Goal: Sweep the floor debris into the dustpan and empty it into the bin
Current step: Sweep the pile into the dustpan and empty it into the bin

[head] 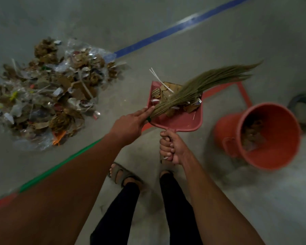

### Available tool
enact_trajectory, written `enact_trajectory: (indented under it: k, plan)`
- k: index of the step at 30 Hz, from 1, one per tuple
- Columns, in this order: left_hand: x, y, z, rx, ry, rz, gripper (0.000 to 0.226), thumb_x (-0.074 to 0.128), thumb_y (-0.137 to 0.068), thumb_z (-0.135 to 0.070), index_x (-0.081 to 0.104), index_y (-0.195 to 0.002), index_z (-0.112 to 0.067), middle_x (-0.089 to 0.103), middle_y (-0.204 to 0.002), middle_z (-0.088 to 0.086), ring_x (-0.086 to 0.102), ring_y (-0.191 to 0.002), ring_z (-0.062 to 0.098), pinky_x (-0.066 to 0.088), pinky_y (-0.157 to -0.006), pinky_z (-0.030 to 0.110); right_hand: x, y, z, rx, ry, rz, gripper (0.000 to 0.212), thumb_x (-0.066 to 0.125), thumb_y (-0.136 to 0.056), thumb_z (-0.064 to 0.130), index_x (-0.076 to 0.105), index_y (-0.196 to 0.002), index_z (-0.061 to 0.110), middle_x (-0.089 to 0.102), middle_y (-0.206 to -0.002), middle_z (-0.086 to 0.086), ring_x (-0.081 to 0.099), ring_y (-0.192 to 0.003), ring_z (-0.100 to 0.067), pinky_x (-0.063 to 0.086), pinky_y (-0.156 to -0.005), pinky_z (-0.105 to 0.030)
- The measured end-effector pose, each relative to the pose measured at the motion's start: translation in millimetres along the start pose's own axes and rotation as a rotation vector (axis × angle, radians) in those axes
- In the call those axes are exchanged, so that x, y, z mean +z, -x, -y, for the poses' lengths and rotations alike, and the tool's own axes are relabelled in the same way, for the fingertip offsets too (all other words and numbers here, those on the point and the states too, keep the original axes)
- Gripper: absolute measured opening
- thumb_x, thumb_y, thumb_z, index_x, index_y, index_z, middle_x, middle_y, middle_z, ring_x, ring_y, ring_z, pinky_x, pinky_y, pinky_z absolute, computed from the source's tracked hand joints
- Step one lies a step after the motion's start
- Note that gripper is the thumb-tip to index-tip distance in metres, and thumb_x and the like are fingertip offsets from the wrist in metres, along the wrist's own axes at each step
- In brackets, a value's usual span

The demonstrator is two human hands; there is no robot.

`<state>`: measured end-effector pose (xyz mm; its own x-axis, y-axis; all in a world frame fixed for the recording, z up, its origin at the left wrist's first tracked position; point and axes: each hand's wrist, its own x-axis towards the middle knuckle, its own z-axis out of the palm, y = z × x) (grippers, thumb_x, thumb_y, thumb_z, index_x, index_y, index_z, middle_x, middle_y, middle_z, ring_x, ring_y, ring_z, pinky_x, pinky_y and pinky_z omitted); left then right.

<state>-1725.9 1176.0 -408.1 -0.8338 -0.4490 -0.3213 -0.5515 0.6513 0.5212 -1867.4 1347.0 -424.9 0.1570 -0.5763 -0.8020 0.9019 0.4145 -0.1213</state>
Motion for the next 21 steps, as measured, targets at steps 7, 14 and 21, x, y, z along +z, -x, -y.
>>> enact_trajectory:
  k: [7,14,21]
  plan:
    - [45.3,-95.3,-152.0,0.232,-0.095,0.107,0.061,0.040,-0.108,-0.039,0.008,-0.158,-0.055,0.030,-0.166,-0.014,0.064,-0.120,0.036,0.059,-0.086,0.049,-113.4,102.0,60.8,-0.190,-0.190,-0.091,0.035,0.051,-0.092,0.016,0.032,-0.063,0.021,0.020,-0.039,0.006,0.015,-0.028,-0.006,0.018,-0.032,-0.014]
    - [112.4,-150.5,-284.2,0.477,-0.193,0.214,0.061,0.038,-0.110,-0.033,0.008,-0.161,-0.049,0.030,-0.167,-0.010,0.062,-0.124,0.033,0.058,-0.084,0.043,-218.1,183.3,73.0,-0.328,-0.399,-0.138,0.034,0.051,-0.090,0.018,0.039,-0.058,0.020,0.022,-0.037,0.007,0.017,-0.026,-0.004,0.015,-0.032,-0.015]
    - [164.8,-168.3,-362.9,0.532,-0.294,0.332,0.062,0.032,-0.110,-0.033,-0.002,-0.157,-0.056,0.020,-0.169,-0.016,0.067,-0.093,0.032,0.058,-0.058,0.040,-287.7,224.7,71.1,-0.399,-0.513,-0.135,0.035,0.050,-0.094,0.019,0.035,-0.062,0.020,0.023,-0.038,0.008,0.019,-0.026,-0.004,0.018,-0.030,-0.016]
